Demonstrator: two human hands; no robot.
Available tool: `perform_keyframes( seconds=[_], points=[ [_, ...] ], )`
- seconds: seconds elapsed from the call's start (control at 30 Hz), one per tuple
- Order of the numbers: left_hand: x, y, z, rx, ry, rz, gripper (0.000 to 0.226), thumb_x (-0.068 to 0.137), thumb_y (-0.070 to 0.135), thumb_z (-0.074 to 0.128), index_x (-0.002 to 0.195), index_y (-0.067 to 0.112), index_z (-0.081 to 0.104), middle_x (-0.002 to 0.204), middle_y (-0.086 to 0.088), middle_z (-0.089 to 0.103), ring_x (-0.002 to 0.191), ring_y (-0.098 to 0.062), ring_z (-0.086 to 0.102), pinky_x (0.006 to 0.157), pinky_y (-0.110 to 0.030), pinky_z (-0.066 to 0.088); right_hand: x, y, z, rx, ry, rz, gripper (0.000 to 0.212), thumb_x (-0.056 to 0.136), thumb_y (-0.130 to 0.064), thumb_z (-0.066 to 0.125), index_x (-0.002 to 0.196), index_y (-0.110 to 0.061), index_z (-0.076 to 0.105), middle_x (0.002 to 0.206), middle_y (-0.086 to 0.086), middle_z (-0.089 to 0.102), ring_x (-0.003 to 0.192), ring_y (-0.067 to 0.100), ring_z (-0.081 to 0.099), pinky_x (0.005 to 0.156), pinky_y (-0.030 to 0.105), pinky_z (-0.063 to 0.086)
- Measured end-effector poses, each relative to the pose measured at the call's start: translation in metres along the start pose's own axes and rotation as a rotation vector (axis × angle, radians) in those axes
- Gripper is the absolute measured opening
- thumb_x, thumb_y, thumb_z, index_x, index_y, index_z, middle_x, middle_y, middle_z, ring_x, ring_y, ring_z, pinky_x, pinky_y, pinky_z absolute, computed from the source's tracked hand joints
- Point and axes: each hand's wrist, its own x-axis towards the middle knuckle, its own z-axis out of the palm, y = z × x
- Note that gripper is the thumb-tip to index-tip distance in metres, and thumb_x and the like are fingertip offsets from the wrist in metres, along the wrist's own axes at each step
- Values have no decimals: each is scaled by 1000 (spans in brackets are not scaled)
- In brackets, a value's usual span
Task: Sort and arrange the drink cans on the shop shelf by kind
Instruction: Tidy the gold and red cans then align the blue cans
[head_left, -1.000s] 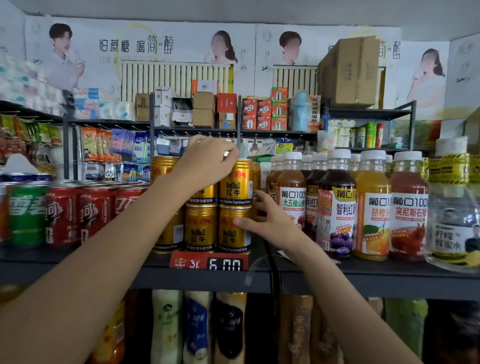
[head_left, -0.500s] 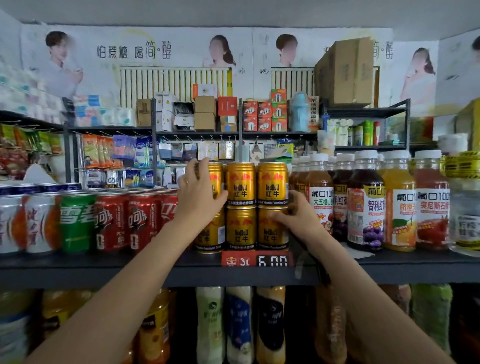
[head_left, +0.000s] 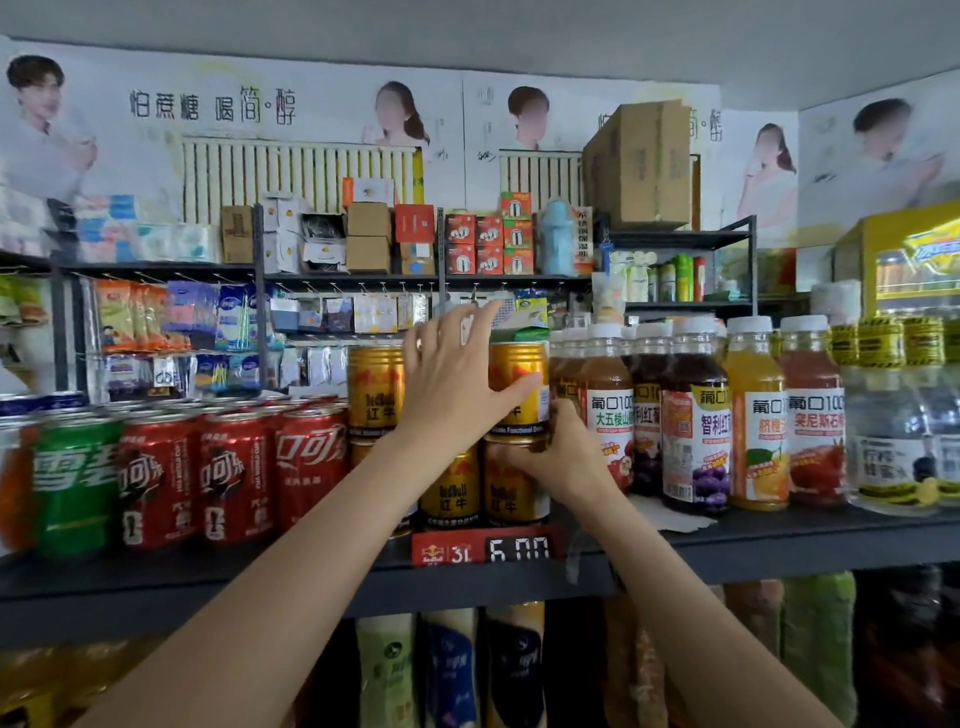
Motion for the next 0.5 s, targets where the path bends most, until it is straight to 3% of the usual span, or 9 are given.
perform_keyframes(
  seconds=[0.1, 0.17, 0.23, 0.33, 0.5],
  points=[
    [8, 1, 8, 113, -106, 52, 73, 79, 69, 43, 139, 30, 31, 143, 4, 36, 135, -19, 25, 114, -46, -1, 3, 8, -25, 304, -221, 78, 46, 77, -27, 74, 115, -14, 52, 110, -2, 64, 98, 9, 61, 84, 23, 51],
    [9, 0, 9, 146, -124, 66, 73, 77, 72, 40, 136, 28, 35, 140, 5, 41, 132, -17, 32, 113, -44, -4, 11, 19, -47, 471, -192, 134, 37, 85, -18, 65, 120, -9, 57, 111, 4, 66, 104, 16, 61, 92, 30, 48],
    [11, -1, 8, 152, -134, 71, 73, 76, 73, 40, 134, 29, 37, 138, 5, 42, 131, -18, 34, 113, -43, -5, 26, 31, -53, 326, -75, 132, 40, 87, -10, 62, 126, -6, 54, 118, 9, 63, 112, 21, 58, 94, 30, 45],
    [15, 0, 5, 147, -151, 73, 70, 75, 73, 43, 130, 30, 41, 133, 5, 46, 129, -18, 35, 113, -42, -4, 44, 37, -31, 23, -131, 57, 52, 85, -12, 65, 133, -8, 46, 129, 7, 55, 118, 22, 52, 98, 33, 42],
    [16, 0, 5, 139, -168, 83, 68, 74, 72, 44, 125, 27, 44, 126, 4, 49, 126, -20, 37, 114, -41, -2, 61, 36, -6, -29, -109, -27, 43, 88, -12, 59, 130, -13, 48, 124, 8, 59, 116, 24, 53, 93, 31, 41]
  ],
)
